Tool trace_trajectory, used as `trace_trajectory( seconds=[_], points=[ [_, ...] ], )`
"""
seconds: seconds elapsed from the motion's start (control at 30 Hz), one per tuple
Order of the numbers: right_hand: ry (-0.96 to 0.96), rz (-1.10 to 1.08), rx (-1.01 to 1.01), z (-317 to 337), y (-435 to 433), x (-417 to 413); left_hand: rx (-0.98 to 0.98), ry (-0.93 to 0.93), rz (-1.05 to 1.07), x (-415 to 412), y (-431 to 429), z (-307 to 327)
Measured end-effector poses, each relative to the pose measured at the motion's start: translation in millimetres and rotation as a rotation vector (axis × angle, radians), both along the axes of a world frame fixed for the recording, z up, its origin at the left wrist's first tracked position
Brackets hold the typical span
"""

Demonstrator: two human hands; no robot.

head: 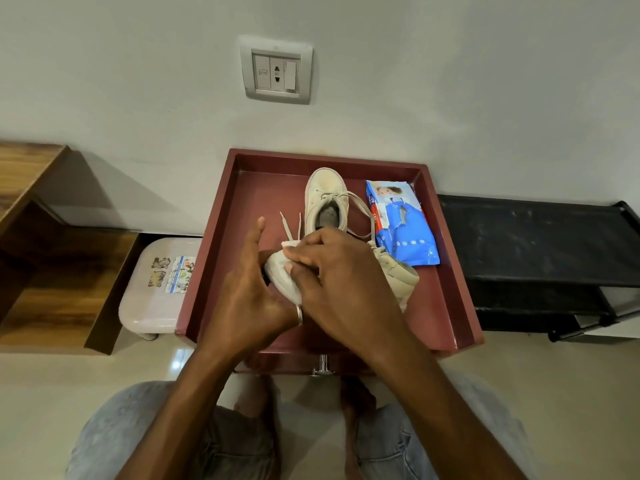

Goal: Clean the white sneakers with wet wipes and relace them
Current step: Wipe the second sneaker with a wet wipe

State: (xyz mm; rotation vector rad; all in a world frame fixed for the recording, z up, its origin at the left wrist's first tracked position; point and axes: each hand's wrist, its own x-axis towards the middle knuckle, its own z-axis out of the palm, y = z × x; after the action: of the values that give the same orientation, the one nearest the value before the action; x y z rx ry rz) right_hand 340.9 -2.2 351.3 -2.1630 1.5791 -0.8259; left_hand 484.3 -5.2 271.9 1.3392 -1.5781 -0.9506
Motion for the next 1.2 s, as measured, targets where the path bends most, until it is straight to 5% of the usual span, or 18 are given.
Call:
trace_trajectory(
  seconds=[0.17,0.4,0.67,0.83,1.2],
  points=[
    [0.190,0.011,0.217,11,1,-32,0.038,0.019,0.013,4,-4,10],
    [0.031,-0.056,0.018,4,-8,12,0.000,-0.028,-0.007,-9,3,1],
    [0.189,-0.022,0.104,14,3,-5,-0.026,-0.036,0.042,-10,2,2],
    [0.071,-0.126,0.073,4,-10,17,-0.048,-0.083,-0.023,-13,5,-4],
    [0.137,-0.178,0.090,9,4,18,-0.092,-0.066,-0.068,-10,5,-17]
  ],
)
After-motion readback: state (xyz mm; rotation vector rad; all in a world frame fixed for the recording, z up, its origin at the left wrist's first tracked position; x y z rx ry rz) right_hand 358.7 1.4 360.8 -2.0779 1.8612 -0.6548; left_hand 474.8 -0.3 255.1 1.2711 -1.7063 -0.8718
